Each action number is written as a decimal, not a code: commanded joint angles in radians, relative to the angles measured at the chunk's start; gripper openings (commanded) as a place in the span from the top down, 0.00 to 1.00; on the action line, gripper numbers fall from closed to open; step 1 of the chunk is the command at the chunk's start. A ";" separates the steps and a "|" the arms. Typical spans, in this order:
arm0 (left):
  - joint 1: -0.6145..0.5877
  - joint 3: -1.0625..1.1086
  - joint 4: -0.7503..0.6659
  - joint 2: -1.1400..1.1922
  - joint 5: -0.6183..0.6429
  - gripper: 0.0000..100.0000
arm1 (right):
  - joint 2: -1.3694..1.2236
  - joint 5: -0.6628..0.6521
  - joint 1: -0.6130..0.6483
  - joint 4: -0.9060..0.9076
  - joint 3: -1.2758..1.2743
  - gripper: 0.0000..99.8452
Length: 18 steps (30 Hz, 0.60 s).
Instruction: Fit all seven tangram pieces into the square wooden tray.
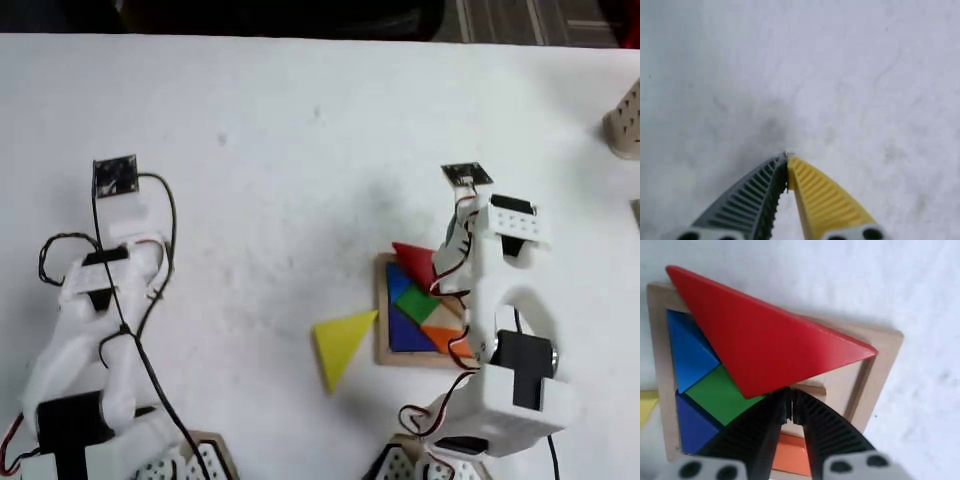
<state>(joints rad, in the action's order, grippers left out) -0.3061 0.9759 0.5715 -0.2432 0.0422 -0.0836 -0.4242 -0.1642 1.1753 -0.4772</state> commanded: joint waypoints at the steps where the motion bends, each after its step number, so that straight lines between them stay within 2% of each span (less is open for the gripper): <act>1: -0.015 -0.032 -0.046 -0.001 -0.011 0.98 | 0.028 -0.002 0.015 -0.015 -0.018 0.98; 5: -0.015 -0.032 -0.048 -0.001 -0.011 0.98 | 0.038 -0.074 0.010 -0.013 -0.075 0.98; 11: -0.015 -0.032 -0.048 -0.001 -0.011 0.98 | 0.038 -0.107 -0.064 -0.018 -0.084 0.98; 18: -0.015 -0.032 -0.048 -0.001 -0.011 0.98 | 0.039 -0.150 -0.094 -0.012 -0.077 0.98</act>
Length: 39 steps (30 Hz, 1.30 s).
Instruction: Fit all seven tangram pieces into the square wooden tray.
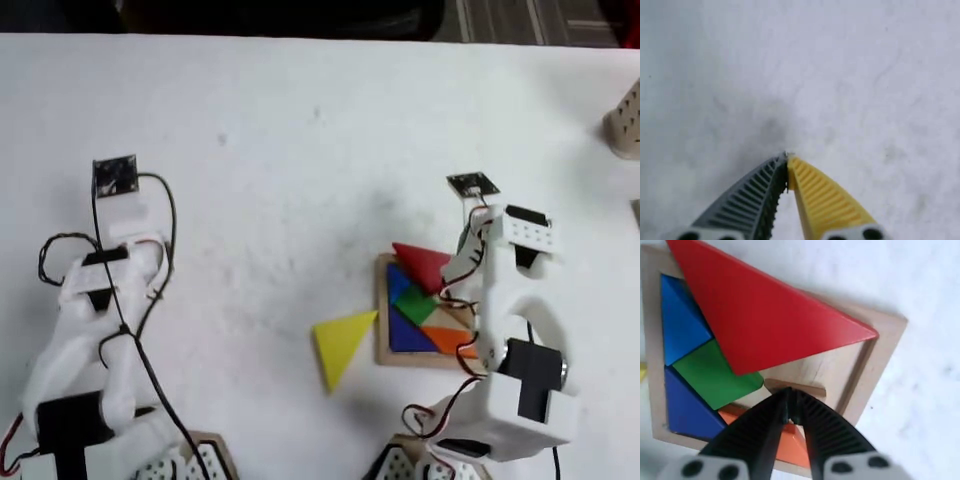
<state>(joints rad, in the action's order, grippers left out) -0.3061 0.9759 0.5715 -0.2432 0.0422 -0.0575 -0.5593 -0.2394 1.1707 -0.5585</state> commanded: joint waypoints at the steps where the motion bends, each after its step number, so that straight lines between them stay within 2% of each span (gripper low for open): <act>1: -0.015 -0.032 -0.048 -0.001 -0.011 0.98 | 0.013 -0.015 -0.019 -0.002 0.006 0.98; 12: -0.015 -0.032 -0.049 -0.001 -0.011 0.98 | 0.012 -0.100 0.008 0.099 0.003 0.98; 19: -0.015 -0.032 -0.049 0.001 -0.011 0.98 | 0.013 -0.089 0.082 0.134 0.005 0.98; 25: -0.015 -0.032 -0.049 0.001 -0.011 0.98 | 0.050 -0.061 0.081 0.137 0.028 0.98; 30: -0.015 -0.032 -0.049 0.001 -0.011 0.98 | 0.214 -0.071 0.021 0.193 0.031 0.98; 35: -0.015 -0.032 -0.049 0.001 -0.011 0.98 | 0.371 -0.072 -0.113 0.205 0.023 0.98; 39: -0.015 -0.032 -0.049 0.001 -0.011 0.98 | 0.361 -0.083 -0.228 0.186 0.021 0.98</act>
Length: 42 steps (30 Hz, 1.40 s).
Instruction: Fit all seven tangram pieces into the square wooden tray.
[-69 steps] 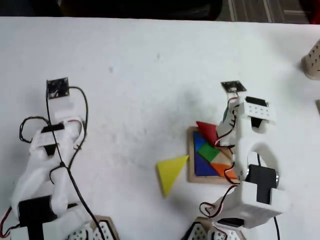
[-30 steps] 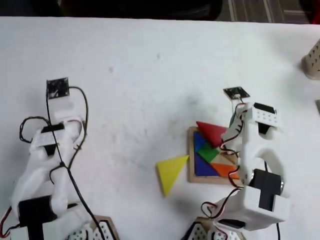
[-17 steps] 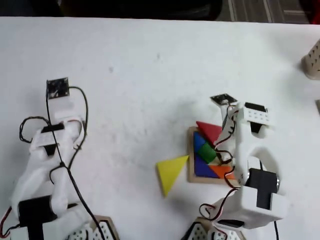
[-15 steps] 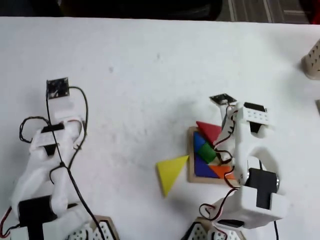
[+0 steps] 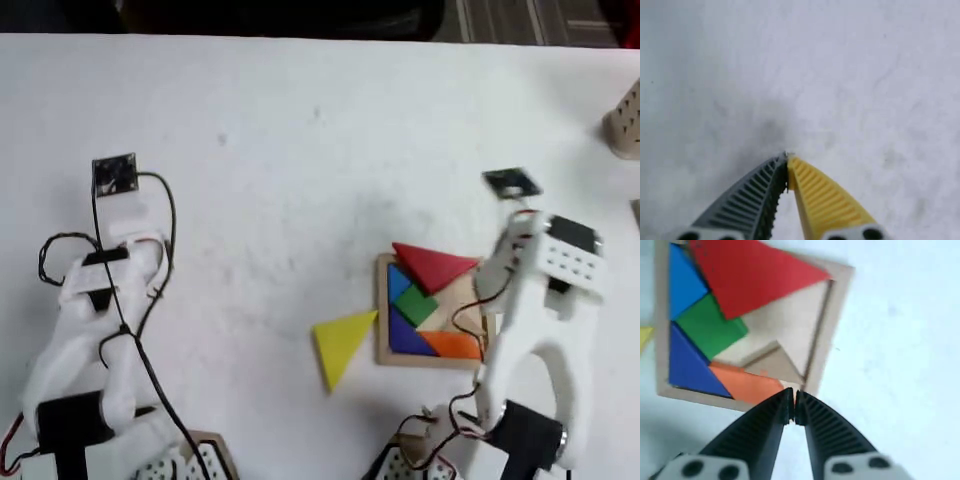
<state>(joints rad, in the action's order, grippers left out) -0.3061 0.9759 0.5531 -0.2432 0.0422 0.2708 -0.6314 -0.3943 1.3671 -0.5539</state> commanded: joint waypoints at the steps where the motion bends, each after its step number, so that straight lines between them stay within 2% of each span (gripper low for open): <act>1: -0.015 -0.032 -0.031 0.001 -0.011 0.98 | 0.015 -0.028 -0.104 -0.027 0.017 0.98; 5: -0.015 -0.032 -0.031 0.001 -0.011 0.98 | -0.097 -0.100 -0.200 -0.104 0.015 0.98; 8: -0.015 -0.032 -0.031 0.001 -0.011 0.98 | -0.186 -0.164 -0.205 -0.110 0.012 0.98; 14: -0.015 -0.032 -0.031 0.001 -0.011 0.98 | -0.240 -0.092 -0.108 -0.107 0.014 0.98; 20: -0.015 -0.032 -0.031 0.001 -0.011 0.98 | -0.162 -0.038 -0.050 -0.105 0.012 0.98; 30: -0.015 -0.032 -0.031 0.001 -0.011 0.98 | -0.295 -0.038 0.002 -0.236 -0.041 0.98; 39: -0.015 -0.032 -0.031 0.001 -0.011 0.98 | -0.325 -0.035 0.099 -0.186 -0.040 0.98; 42: -0.015 -0.032 -0.031 0.001 -0.011 0.98 | -0.325 0.014 0.134 -0.188 -0.034 0.98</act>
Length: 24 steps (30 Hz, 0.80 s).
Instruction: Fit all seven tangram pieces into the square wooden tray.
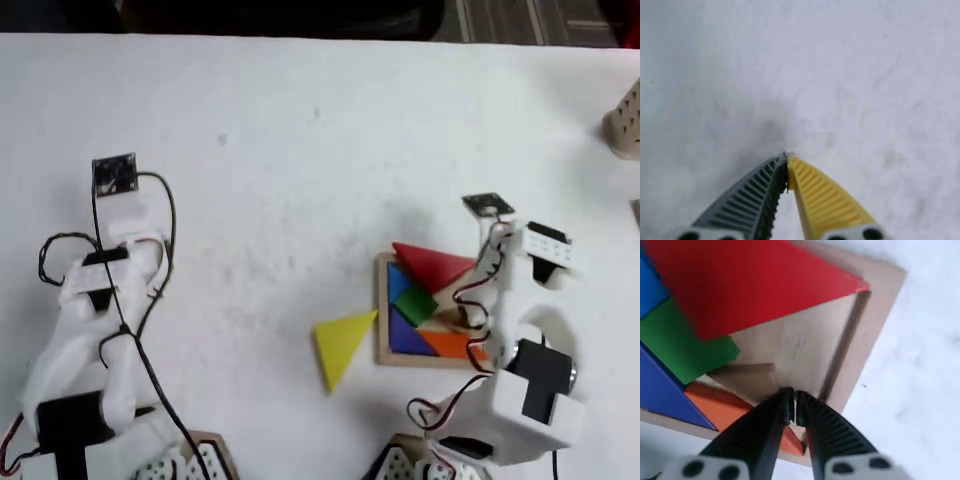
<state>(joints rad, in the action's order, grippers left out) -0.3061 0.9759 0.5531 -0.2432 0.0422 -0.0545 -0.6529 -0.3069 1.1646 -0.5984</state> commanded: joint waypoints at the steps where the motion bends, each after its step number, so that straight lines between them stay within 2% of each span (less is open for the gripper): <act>1: -0.015 -0.032 -0.031 0.001 -0.011 0.98 | 0.001 0.038 0.054 0.015 0.012 0.98; 14: -0.015 -0.032 -0.032 0.001 -0.011 0.98 | 0.104 0.058 0.102 0.077 0.043 0.98; 18: -0.015 -0.032 -0.032 0.001 -0.011 0.98 | 0.156 0.114 0.104 0.136 0.117 0.98; 24: -0.015 -0.032 -0.040 0.001 -0.011 0.98 | 0.170 0.281 0.223 0.113 0.224 0.98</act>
<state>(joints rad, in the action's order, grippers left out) -0.3061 0.9759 0.5531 -0.2432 0.0422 0.0744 -0.4381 -0.1442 1.3027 -0.4480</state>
